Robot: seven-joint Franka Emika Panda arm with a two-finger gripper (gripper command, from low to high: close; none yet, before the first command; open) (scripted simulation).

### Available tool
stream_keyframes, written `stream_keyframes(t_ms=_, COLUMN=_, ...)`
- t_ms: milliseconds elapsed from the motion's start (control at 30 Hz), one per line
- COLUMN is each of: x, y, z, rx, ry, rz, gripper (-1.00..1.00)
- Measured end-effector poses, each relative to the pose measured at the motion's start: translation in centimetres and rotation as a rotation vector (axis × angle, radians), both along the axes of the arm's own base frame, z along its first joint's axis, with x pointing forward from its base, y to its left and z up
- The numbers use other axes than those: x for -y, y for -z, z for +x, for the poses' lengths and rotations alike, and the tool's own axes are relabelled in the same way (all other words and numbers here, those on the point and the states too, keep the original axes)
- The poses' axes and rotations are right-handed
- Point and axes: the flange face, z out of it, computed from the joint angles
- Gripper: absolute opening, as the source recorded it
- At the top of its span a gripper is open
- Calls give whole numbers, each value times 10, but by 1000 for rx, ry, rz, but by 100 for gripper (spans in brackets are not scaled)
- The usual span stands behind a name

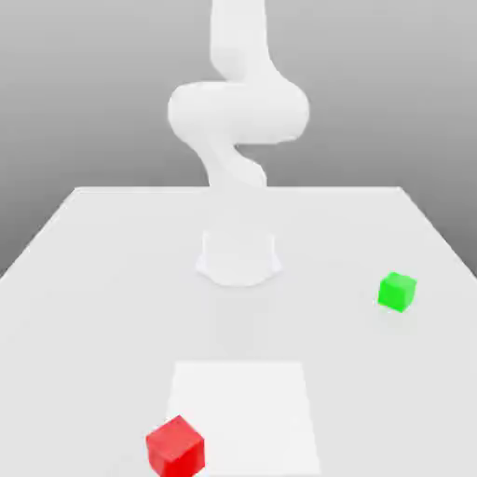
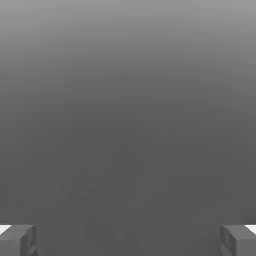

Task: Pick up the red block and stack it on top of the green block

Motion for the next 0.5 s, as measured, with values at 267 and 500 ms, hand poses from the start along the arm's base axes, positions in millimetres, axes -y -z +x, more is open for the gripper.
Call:
stream_keyframes(t_ms=267, x=22, y=131, z=85, rx=-221, ry=205, rz=101, gripper=0)
stream_keyframes(t_ms=500, x=45, y=259, z=121, rx=-405, ry=392, rz=180, gripper=0)
